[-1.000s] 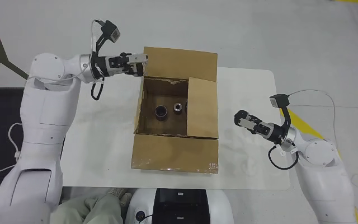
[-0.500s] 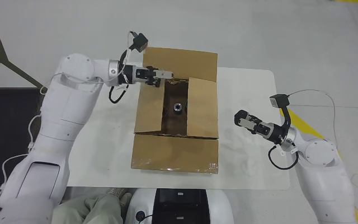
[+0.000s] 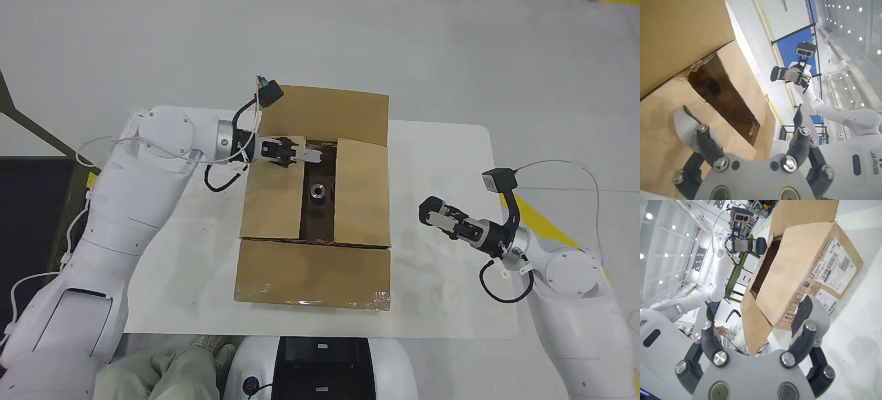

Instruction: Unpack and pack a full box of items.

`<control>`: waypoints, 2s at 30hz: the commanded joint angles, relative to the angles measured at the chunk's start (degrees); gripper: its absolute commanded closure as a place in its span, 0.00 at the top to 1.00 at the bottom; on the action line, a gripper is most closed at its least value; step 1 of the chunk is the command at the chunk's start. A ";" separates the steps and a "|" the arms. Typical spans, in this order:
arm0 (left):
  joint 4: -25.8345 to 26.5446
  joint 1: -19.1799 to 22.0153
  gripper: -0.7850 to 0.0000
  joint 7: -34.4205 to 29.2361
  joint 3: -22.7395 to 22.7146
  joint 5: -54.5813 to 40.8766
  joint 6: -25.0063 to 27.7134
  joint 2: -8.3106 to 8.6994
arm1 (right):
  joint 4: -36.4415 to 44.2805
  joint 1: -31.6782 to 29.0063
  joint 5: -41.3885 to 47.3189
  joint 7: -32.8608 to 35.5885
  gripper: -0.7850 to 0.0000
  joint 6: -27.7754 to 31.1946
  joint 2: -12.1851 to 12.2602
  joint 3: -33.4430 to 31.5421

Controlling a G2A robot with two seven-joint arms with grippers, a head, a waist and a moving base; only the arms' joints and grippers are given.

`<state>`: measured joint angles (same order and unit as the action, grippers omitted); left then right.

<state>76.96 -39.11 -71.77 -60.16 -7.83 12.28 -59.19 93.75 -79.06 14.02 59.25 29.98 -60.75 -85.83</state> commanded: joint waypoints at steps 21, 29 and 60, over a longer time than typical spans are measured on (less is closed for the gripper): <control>-0.85 0.19 1.00 2.27 -4.12 -3.67 0.13 0.89 | 0.00 0.00 0.00 0.00 1.00 0.00 0.00 0.00; -5.09 2.33 1.00 5.66 -7.56 -2.98 -0.14 1.52 | 0.00 0.00 0.00 0.00 1.00 0.00 0.00 0.00; -37.22 15.29 1.00 20.21 4.82 0.39 1.41 -5.16 | 0.00 0.00 0.00 0.00 1.00 0.00 0.00 0.00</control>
<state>40.79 -24.41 -51.96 -55.99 -7.14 13.66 -63.85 93.75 -79.06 14.02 59.25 29.98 -60.75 -85.83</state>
